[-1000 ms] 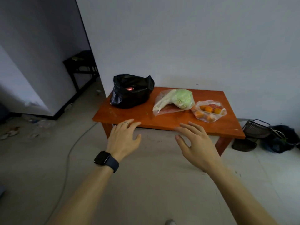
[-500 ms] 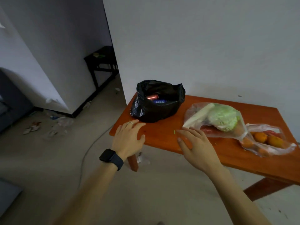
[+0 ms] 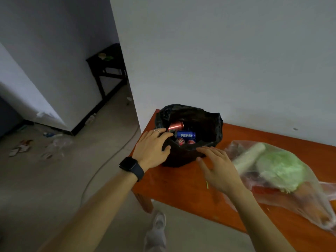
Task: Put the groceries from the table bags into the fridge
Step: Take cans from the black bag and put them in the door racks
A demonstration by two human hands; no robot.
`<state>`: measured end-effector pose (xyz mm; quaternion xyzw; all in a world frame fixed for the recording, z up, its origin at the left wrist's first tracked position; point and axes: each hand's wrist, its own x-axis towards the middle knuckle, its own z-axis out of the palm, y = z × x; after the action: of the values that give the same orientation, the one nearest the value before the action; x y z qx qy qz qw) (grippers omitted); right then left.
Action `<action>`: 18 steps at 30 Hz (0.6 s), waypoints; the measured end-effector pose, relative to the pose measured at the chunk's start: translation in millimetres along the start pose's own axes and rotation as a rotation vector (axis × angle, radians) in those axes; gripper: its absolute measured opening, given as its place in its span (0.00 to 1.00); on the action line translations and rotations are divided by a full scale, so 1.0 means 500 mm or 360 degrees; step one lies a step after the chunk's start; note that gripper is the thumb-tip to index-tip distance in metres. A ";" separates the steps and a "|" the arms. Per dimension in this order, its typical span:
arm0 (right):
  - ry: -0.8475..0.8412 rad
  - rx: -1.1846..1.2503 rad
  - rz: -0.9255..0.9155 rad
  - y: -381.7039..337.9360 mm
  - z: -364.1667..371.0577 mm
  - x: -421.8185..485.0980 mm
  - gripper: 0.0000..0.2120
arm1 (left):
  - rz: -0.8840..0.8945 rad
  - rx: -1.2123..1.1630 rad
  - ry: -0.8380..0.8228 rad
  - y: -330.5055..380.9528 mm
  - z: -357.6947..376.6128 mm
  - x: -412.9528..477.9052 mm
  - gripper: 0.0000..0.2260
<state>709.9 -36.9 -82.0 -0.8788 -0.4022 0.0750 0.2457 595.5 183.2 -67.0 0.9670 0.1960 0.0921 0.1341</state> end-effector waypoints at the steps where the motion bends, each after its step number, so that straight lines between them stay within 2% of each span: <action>1: -0.0007 0.0011 0.0026 0.007 0.009 0.038 0.21 | 0.0038 0.0010 -0.0011 -0.018 0.006 0.047 0.22; 5: -0.0059 0.0092 0.0238 0.041 0.040 0.170 0.22 | 0.0234 0.0092 -0.0143 -0.076 0.046 0.215 0.22; 10: -0.0207 0.0128 0.0502 0.080 0.083 0.302 0.25 | 0.0356 0.0203 -0.0523 -0.104 0.130 0.373 0.23; 15: -0.0340 0.0130 0.0676 0.130 0.136 0.396 0.25 | 0.0026 0.0057 -0.0996 -0.101 0.252 0.457 0.22; 18: -0.0513 0.0153 0.0829 0.174 0.173 0.442 0.26 | -0.0285 -0.0081 -0.1168 -0.109 0.331 0.467 0.31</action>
<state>886.8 111.0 -185.2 -0.9164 -0.1932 0.2928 0.1925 825.9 289.0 -210.7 0.9110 0.2163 -0.2678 0.2270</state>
